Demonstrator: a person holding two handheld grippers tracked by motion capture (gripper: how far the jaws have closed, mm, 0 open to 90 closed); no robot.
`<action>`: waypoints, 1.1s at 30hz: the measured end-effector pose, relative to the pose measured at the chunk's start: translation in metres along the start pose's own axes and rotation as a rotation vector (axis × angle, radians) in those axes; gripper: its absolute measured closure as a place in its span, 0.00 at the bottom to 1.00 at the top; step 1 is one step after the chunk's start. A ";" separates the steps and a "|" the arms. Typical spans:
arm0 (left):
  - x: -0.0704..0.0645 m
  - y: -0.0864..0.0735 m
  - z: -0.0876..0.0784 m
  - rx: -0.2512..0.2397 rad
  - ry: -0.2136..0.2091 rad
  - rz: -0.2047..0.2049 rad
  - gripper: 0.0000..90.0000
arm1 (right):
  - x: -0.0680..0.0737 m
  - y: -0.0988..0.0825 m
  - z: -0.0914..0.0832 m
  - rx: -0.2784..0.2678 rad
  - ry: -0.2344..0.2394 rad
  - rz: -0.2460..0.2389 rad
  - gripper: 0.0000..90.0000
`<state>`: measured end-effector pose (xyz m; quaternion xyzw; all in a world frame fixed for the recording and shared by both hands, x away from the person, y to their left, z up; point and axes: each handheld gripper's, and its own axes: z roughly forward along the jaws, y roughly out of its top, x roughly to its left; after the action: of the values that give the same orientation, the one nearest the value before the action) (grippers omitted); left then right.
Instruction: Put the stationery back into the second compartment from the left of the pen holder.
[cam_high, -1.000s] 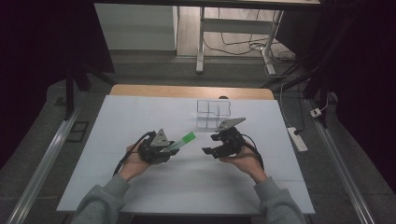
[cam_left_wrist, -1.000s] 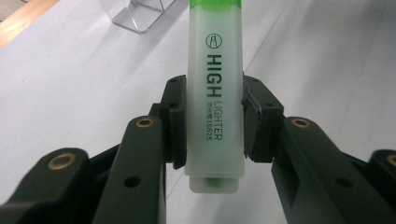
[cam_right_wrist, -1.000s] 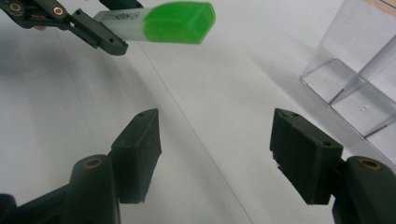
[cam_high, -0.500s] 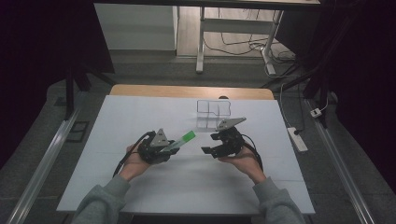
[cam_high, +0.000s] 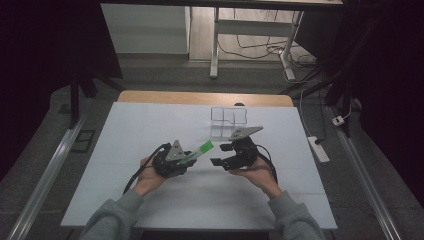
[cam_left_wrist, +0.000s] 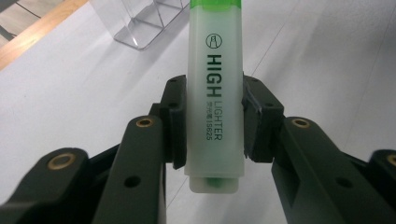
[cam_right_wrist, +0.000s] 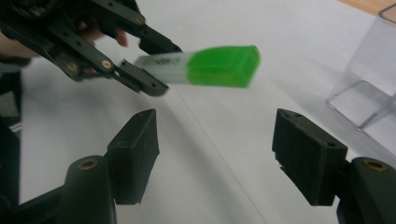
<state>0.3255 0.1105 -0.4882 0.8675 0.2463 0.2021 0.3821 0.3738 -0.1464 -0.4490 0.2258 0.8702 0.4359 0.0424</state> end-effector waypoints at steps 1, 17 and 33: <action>-0.001 0.000 0.000 -0.004 0.000 0.002 0.72 | 0.000 0.000 0.001 -0.003 0.007 0.007 0.35; -0.023 0.005 0.011 -0.014 -0.015 0.072 0.72 | -0.001 -0.002 0.009 -0.008 0.037 0.064 0.43; -0.031 0.006 0.019 0.033 0.019 0.103 0.72 | -0.006 -0.005 0.007 -0.076 0.142 0.108 0.71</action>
<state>0.3127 0.0784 -0.5001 0.8833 0.2081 0.2258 0.3542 0.3793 -0.1461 -0.4579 0.2390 0.8404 0.4852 -0.0344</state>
